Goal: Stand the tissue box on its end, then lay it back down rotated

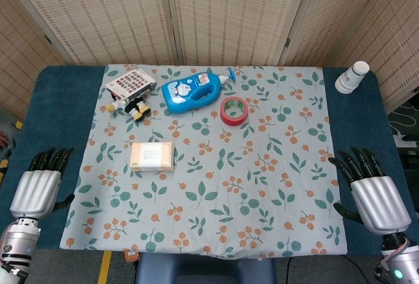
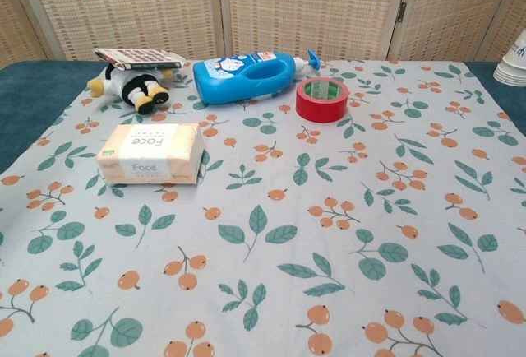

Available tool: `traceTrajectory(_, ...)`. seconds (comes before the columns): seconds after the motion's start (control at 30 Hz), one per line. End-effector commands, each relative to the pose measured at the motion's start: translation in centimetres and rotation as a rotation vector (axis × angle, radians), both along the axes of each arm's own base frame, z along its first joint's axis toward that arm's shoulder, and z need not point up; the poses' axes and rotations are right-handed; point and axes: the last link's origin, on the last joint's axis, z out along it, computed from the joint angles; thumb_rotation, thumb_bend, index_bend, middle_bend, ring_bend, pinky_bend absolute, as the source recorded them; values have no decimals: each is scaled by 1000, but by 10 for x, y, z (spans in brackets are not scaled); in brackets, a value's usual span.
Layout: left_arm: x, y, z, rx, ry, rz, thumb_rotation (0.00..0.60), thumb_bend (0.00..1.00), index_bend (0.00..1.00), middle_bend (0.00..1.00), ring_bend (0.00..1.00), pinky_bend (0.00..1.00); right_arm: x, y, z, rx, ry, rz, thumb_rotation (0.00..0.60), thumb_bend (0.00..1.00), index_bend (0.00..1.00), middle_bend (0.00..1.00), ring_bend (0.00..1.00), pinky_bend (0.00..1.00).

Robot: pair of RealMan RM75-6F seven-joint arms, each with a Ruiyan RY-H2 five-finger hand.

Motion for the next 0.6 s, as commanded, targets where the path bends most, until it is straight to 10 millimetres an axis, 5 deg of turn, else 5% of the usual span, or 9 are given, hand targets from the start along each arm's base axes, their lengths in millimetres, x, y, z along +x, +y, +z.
traceTrajectory(0.03, 0, 0, -1, 1, 0, -4, 600, 209, 0, 93, 18, 94, -1, 0, 1, -1, -1, -3, 600, 115, 170, 106, 0, 66)
traceTrajectory(0.6, 1, 2, -1, -5, -13, -10, 600, 209, 0, 93, 17, 94, 0, 3, 0, -2, 4, 1, 600, 115, 170, 106, 0, 66)
